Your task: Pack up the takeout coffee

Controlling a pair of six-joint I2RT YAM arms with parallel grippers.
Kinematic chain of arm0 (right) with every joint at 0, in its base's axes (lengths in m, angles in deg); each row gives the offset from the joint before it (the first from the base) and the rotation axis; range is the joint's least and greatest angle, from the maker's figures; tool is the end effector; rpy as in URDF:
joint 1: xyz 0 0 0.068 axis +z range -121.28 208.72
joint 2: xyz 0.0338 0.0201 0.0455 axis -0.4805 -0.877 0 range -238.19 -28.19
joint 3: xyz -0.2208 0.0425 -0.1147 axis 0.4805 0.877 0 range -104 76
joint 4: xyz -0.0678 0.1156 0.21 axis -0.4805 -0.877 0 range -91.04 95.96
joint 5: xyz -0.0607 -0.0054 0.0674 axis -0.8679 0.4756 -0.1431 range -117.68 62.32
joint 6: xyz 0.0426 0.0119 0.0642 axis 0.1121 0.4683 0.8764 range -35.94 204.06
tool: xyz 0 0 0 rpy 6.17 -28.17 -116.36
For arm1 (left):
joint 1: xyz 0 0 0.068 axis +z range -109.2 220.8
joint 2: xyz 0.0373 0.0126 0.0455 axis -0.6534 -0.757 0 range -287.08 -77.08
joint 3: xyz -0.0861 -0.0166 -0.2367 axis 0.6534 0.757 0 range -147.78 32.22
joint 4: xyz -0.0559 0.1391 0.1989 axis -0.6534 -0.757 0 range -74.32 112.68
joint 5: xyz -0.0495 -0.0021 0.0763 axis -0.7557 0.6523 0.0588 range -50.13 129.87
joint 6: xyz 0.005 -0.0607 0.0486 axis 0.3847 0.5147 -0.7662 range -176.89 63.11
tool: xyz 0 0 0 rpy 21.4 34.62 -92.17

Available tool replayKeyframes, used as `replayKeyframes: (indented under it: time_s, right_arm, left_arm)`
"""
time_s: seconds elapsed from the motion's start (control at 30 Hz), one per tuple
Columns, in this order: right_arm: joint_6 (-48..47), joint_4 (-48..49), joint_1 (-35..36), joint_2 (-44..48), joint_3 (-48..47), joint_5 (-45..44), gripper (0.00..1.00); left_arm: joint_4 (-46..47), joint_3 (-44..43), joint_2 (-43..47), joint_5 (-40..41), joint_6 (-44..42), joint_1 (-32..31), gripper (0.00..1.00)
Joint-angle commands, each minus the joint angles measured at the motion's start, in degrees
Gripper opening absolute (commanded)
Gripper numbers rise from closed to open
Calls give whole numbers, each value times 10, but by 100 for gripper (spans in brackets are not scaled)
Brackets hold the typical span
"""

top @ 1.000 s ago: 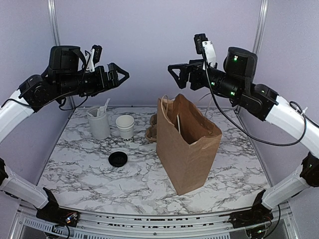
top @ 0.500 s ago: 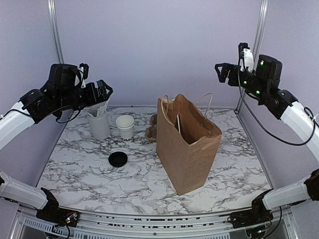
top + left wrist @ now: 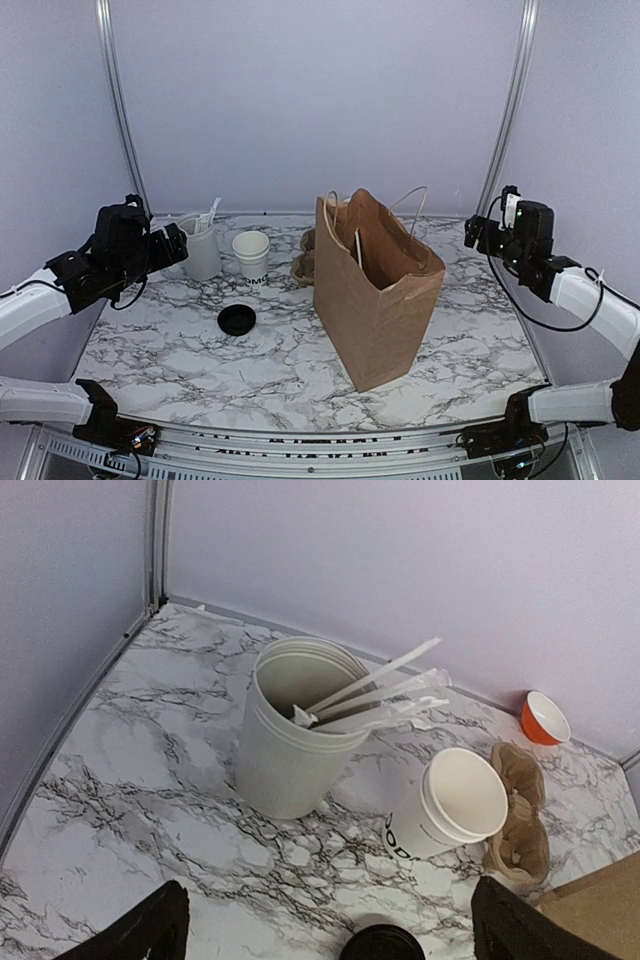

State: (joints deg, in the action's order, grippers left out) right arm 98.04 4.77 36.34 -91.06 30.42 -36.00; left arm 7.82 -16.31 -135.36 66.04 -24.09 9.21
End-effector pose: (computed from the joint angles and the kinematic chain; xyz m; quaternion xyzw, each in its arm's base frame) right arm 0.2799 0.0276 0.2737 0.0872 0.8058 0.0514 0.5835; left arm 0.2305 -0.1074 0.2843 -0.1310 0.8183 -0.1191 0.5468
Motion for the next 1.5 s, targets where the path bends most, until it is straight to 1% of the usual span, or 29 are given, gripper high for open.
replayKeyframes:
  time_s: [0.0,0.1,0.17,0.27,0.33,0.4,0.53,0.63,0.73,0.77,0.8,0.87,0.9,0.93,0.97,1.0,1.07,1.13,1.2,1.33,1.43,1.47]
  right_arm:
    - [5,113,-2,9,59,-56,100]
    - [-14,170,-3,-9,110,-90,98]
    - [-40,214,-2,-26,141,-121,96]
    - [-70,275,-4,-45,179,-160,96]
    - [-105,350,-4,-62,212,-176,96]
    - [-122,434,-6,-82,241,-197,97]
    - [-123,572,-29,-129,296,-185,97]
    - [-139,680,-37,-188,323,-170,97]
    - [-164,810,-37,-253,349,-146,97]
    - [-174,822,-37,-260,351,-133,96]
    - [-174,800,-37,-258,346,-111,95]
    - [-188,822,-37,-281,349,-80,95]
    - [-197,864,-37,-299,353,-76,97]
    - [-192,855,-37,-294,353,-75,98]
    - [-184,818,-36,-282,345,-79,99]
    - [-183,803,-37,-284,336,-89,99]
    - [-187,820,-37,-294,335,-91,100]
    - [-183,798,-37,-285,333,-91,100]
    - [-184,811,-37,-290,333,-91,100]
    - [-184,809,-38,-290,333,-92,100]
    - [-184,810,-37,-290,333,-92,100]
    - [-185,811,-37,-290,333,-91,100]
  left_arm:
    - [134,91,45,64,-18,10,99]
    - [191,152,67,76,-42,13,99]
    - [202,175,76,92,-49,14,99]
    - [210,201,81,99,-76,17,99]
    - [216,215,82,102,-89,17,99]
    - [243,231,86,103,-93,19,99]
    - [271,247,88,97,-104,23,99]
    - [276,248,76,93,-113,25,99]
    - [282,255,63,95,-119,27,99]
    - [283,256,59,97,-119,28,99]
    - [285,258,56,97,-123,29,99]
    - [292,262,50,103,-134,31,99]
    - [298,264,47,108,-141,32,99]
    - [306,267,45,111,-155,33,99]
    - [317,271,42,114,-165,34,99]
    - [326,273,39,121,-176,35,99]
    - [345,277,31,137,-197,42,99]
    - [361,277,19,159,-215,49,99]
    - [380,278,5,179,-227,58,99]
    - [466,295,-22,177,-253,101,99]
    - [558,313,-58,179,-280,139,99]
    - [594,323,-74,179,-277,153,99]
